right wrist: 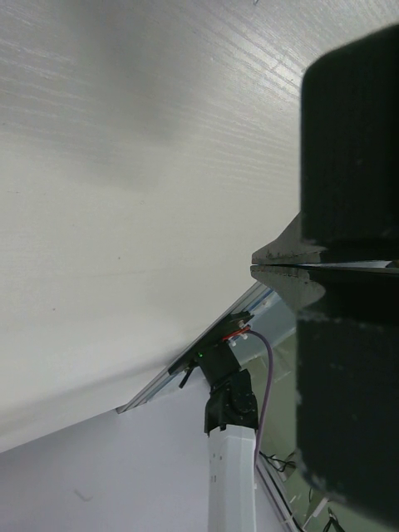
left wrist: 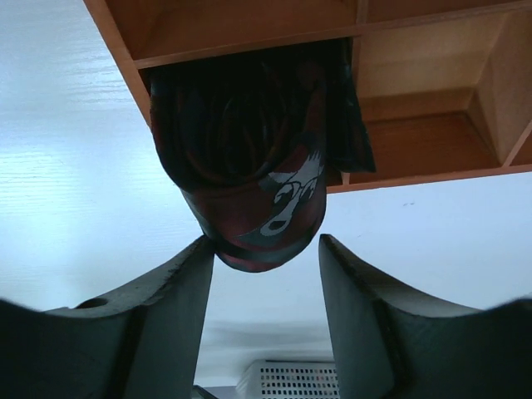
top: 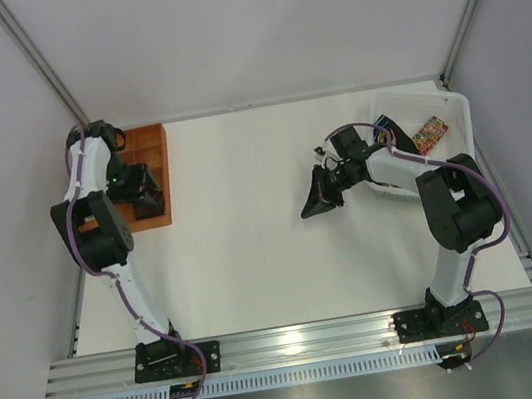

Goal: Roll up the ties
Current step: Place the rolled tie into the container

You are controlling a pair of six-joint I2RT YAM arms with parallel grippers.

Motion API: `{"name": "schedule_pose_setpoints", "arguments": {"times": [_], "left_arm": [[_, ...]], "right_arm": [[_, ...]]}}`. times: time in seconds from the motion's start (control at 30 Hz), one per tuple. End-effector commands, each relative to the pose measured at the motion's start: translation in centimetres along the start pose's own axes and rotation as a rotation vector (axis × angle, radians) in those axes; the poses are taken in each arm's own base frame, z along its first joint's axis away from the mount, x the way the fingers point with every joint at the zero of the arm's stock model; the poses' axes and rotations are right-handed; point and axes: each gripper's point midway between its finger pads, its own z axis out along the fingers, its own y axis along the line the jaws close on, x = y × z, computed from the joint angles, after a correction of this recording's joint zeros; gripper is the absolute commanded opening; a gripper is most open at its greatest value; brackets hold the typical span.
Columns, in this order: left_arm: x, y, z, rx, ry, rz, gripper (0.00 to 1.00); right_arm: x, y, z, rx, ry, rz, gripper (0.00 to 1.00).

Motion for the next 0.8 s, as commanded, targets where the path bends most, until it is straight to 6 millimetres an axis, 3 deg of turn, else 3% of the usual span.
{"name": "schedule_pose_setpoints", "arguments": {"times": [0.0, 0.43, 0.6, 0.77], "left_arm": [[-0.1, 1.9, -0.7, -0.092, 0.013, -0.028, 0.56], [-2.4, 1.5, 0.3, -0.104, 0.013, -0.093, 0.38], [-3.4, 1.0, 0.9, -0.103, 0.014, -0.119, 0.36], [-3.1, 0.4, 2.5, -0.123, 0.055, -0.099, 0.36]], "right_arm": [[-0.1, 0.6, -0.4, -0.020, -0.006, -0.007, 0.00], [-0.4, 0.1, -0.3, -0.017, -0.009, 0.006, 0.00], [-0.4, -0.2, -0.2, -0.012, -0.003, 0.012, 0.00], [-0.4, -0.3, -0.1, -0.011, -0.001, 0.015, 0.00]]}}
